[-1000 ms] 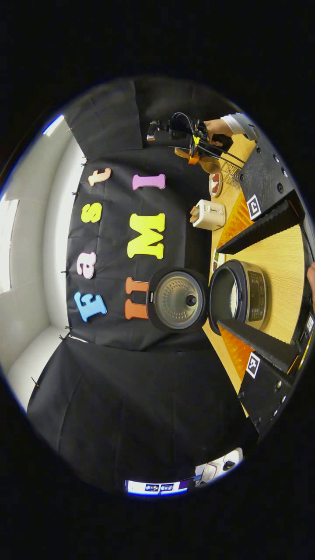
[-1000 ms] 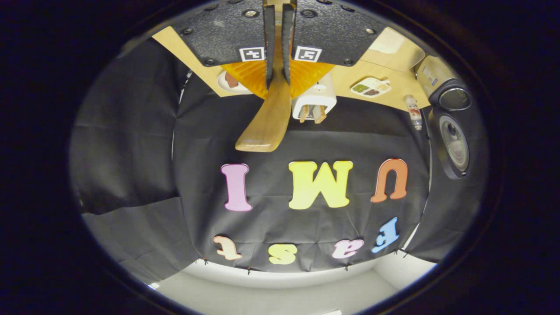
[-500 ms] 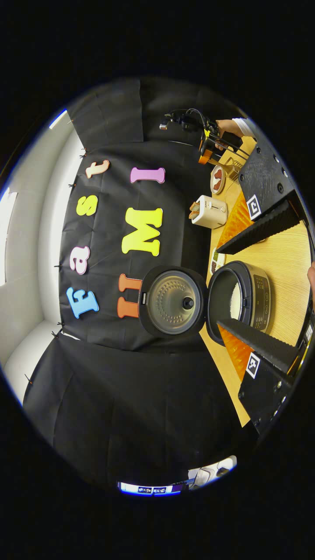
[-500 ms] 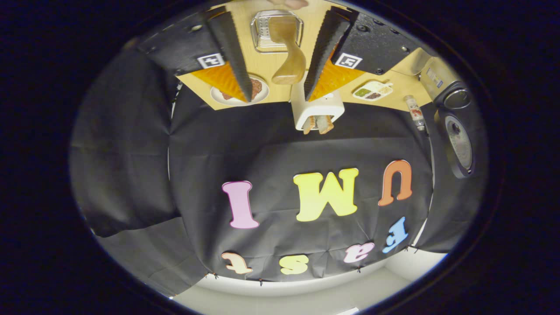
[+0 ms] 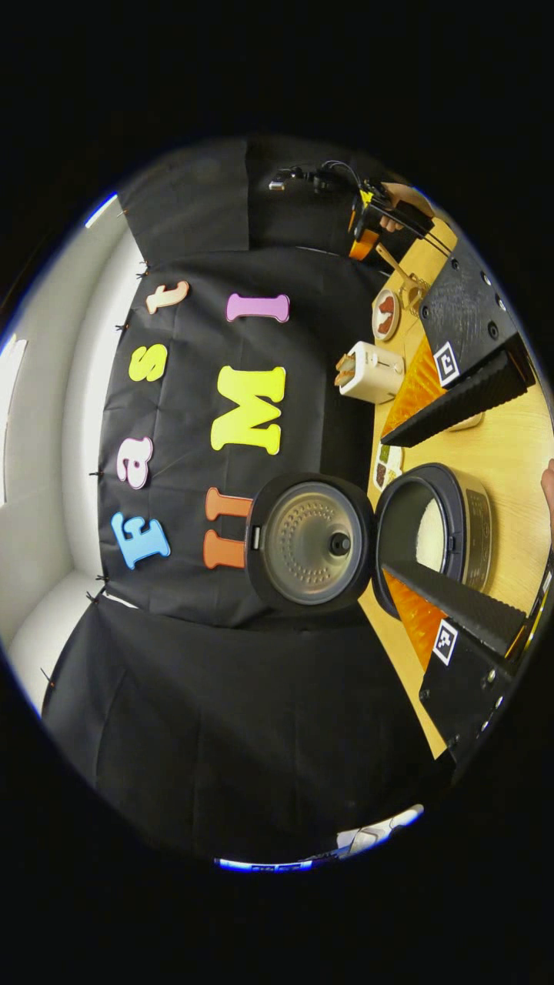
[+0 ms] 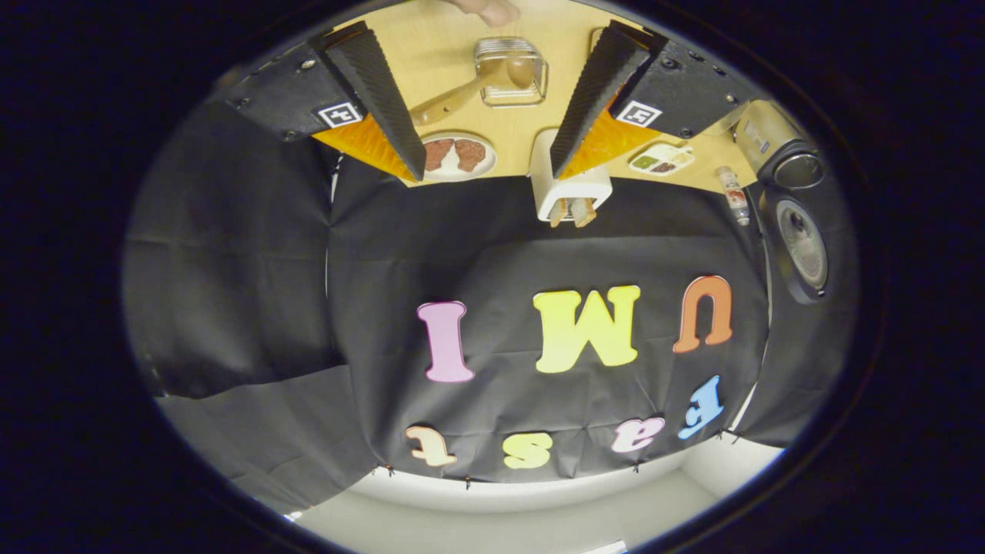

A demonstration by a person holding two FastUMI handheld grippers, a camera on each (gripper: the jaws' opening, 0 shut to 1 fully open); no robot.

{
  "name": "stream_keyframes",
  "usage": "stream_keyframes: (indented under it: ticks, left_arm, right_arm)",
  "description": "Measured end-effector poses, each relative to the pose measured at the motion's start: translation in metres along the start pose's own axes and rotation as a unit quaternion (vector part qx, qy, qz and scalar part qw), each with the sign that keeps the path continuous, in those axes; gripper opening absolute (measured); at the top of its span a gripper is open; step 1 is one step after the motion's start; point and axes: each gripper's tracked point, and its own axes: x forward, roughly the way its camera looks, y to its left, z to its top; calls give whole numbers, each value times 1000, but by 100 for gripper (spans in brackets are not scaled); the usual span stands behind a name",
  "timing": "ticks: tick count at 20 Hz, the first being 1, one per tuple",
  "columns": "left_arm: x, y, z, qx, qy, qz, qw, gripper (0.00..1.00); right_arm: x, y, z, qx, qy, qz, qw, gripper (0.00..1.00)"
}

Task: Close the left gripper, press the button to open the rice cooker; take a wooden spoon from the chopstick holder with the right hand, scoop a spoonful of rice and pour it into the rice cooker, then put the wooden spoon back into the chopstick holder.

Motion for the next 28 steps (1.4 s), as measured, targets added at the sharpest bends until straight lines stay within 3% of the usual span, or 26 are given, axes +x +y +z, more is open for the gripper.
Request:
stream_keyframes:
  ticks: [3, 9, 15, 22, 28]
  left_arm:
    - [9, 12, 19, 16, -7, 10, 1000, 95]
    - [31, 26, 85, 48, -41, 25, 998, 94]
    - [62, 6, 148, 39, -65, -24, 997, 94]
    - [136, 9, 172, 10, -53, -48, 997, 94]
    - [218, 59, 160, 18, -33, 26, 999, 94]
  right_arm:
    - [-26, -2, 11, -10, -8, 1, 1000, 100]
    - [-64, 20, 34, -30, -26, 41, 998, 100]
    - [-80, 7, 45, -18, -33, 37, 999, 100]
    - [-96, 7, 50, -9, -47, 53, 997, 100]
    - [-108, -1, 57, -17, -54, 44, 997, 100]
